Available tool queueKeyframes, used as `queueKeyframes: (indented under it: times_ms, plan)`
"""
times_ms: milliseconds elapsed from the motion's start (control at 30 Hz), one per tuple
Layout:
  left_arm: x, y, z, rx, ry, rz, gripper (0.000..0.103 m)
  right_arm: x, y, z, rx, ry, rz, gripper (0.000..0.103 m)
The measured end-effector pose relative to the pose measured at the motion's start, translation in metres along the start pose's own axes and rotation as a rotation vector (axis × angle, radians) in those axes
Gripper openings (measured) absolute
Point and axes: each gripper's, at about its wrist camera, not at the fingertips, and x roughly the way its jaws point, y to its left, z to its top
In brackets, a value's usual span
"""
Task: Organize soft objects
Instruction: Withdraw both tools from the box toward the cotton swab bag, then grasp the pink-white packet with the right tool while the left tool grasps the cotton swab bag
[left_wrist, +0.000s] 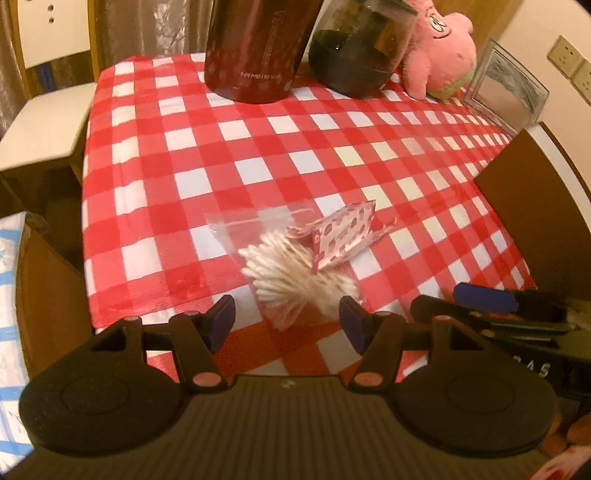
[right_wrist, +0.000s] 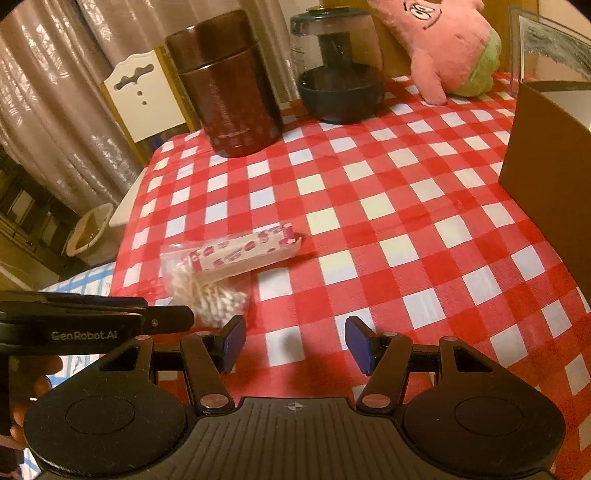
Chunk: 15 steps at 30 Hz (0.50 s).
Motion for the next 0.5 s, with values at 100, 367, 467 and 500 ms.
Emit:
queueKeyframes:
  times_ms: [100,367,467,500]
  plan:
    - [0.006,-0.003,0.004,-0.021,0.002,0.002,0.063,0.005,-0.005,0.003,0.009,-0.002,-0.01,0.06]
    - [0.023,-0.007,0.014,-0.075,0.01,0.039,0.067,0.018,-0.013,0.011,0.017,-0.006,-0.018,0.06]
    - [0.026,-0.015,0.014,-0.01,-0.008,0.072,0.064,0.02,-0.013,0.012,0.024,-0.002,-0.014,0.06]
    - [0.026,-0.015,0.014,0.013,-0.016,0.074,0.057,0.021,-0.013,0.012,0.024,0.001,-0.011,0.06]
